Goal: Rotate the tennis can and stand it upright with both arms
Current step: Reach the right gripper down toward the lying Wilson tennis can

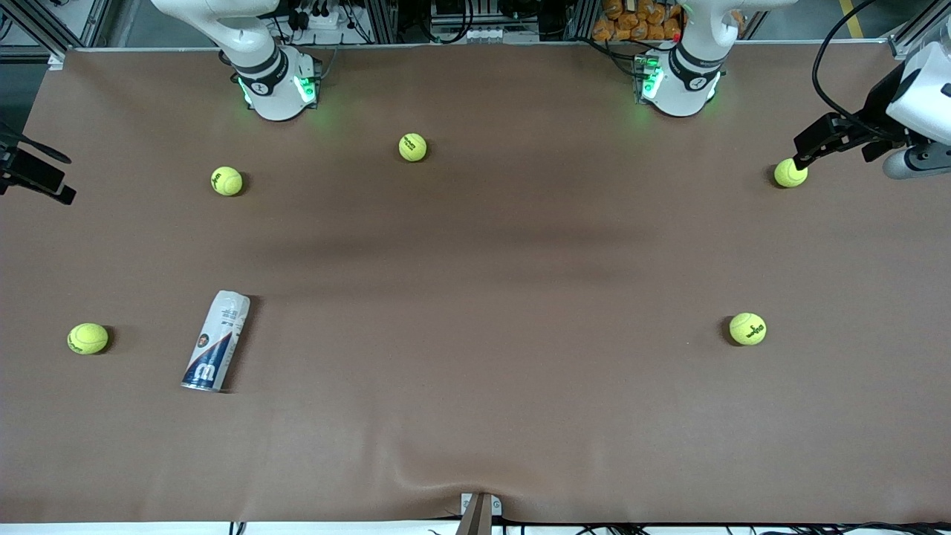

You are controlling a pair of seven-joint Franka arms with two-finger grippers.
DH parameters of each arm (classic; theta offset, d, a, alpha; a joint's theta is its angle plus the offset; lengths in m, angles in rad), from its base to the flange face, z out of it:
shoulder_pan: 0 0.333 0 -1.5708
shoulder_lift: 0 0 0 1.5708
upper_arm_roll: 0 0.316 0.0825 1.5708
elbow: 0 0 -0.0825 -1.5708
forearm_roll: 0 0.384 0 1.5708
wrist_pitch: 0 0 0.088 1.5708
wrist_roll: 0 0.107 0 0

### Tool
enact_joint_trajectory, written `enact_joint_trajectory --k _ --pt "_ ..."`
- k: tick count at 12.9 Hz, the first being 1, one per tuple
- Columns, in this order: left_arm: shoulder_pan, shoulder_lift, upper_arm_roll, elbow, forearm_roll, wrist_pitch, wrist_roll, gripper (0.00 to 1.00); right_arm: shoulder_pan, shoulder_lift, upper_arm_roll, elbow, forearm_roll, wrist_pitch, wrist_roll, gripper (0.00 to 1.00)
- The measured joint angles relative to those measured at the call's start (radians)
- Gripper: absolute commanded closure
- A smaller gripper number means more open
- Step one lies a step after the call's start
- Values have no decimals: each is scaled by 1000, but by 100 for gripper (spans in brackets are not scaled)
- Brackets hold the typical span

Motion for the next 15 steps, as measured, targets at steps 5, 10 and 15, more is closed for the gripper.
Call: enact_joint_trajectory --k 5,10,15 --pt "0 7 -1 10 0 2 0 0 -8 3 -2 -9 1 6 -22 0" --pt "-2 33 -6 13 0 2 1 0 -8 30 -2 -97 1 45 -23 0" --pt "-6 36 -9 14 0 2 1 0 -9 195 -2 -191 1 221 -24 0"
